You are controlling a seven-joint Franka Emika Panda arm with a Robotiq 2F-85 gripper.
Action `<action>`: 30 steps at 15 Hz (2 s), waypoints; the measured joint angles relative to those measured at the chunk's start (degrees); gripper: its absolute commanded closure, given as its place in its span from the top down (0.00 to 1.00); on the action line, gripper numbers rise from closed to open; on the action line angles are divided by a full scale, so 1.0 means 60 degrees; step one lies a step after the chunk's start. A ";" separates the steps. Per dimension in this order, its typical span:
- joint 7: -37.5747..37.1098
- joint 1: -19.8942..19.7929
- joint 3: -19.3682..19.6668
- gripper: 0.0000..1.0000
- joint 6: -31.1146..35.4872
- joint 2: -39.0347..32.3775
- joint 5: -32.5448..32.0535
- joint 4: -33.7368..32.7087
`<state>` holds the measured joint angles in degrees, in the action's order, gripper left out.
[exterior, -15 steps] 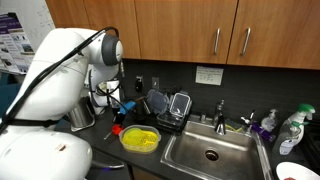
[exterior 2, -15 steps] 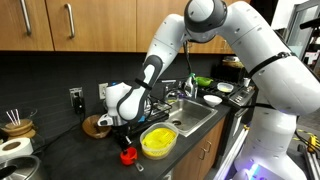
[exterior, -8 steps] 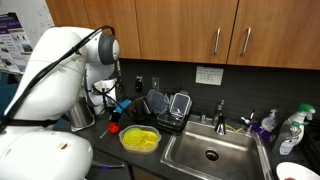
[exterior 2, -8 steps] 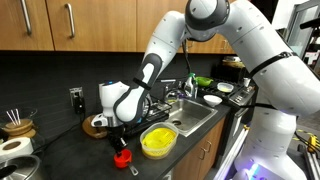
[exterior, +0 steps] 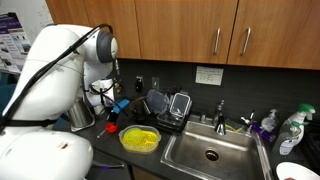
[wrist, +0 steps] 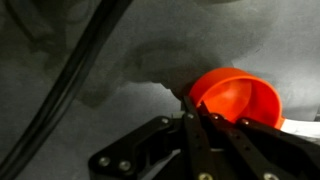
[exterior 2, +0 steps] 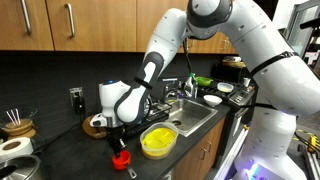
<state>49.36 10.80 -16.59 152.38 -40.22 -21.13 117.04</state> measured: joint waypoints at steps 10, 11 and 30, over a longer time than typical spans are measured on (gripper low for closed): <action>-0.0947 0.0106 -0.0088 0.01 0.0973 0.0811 0.0000 0.1318; -0.1034 0.0099 -0.0086 0.01 0.1094 0.0943 0.0000 0.1482; -0.1677 -0.1760 -0.0828 0.01 0.3491 0.2965 0.0486 0.4134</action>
<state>39.29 0.23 -21.56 173.33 -22.43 -18.22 141.85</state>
